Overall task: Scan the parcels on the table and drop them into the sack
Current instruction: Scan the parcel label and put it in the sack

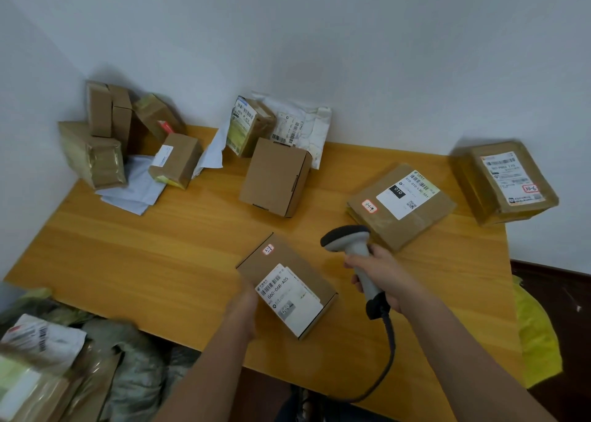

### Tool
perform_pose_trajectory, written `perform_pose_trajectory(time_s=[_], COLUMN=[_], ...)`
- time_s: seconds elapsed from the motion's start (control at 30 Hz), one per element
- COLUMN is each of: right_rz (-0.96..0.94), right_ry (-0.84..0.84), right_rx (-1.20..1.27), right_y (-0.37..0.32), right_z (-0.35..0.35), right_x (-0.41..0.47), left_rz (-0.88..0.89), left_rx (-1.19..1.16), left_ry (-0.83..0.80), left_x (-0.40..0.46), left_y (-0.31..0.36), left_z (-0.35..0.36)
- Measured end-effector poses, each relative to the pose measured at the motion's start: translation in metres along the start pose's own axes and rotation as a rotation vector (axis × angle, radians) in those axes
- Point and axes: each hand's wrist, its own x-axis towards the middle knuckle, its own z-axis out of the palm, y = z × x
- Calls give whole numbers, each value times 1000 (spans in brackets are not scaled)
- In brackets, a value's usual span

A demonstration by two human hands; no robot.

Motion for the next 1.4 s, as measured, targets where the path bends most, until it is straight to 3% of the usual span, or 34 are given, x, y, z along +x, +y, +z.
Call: perform_pose_trajectory(time_s=[0.13, 0.3, 0.63, 0.97, 1.4], right_rz=[88, 91, 12, -77, -201], right_ry=[-105, -136, 14, -94, -69], right_rx=[-33, -29, -135, -205, -236], right_y=[28, 46, 4, -66, -85], right_z=[27, 41, 45, 14, -4], right_x=[10, 9, -6, -74, -126], left_rz=[-79, -46, 31, 65, 92], left_rx=[-228, -264, -158, -125, -107], left_ry=[-284, -396, -416, -415, -437], left_x=[-18, -14, -5, -14, -24], left_y=[-24, -31, -27, -27, -22], left_z=[8, 6, 14, 23, 22])
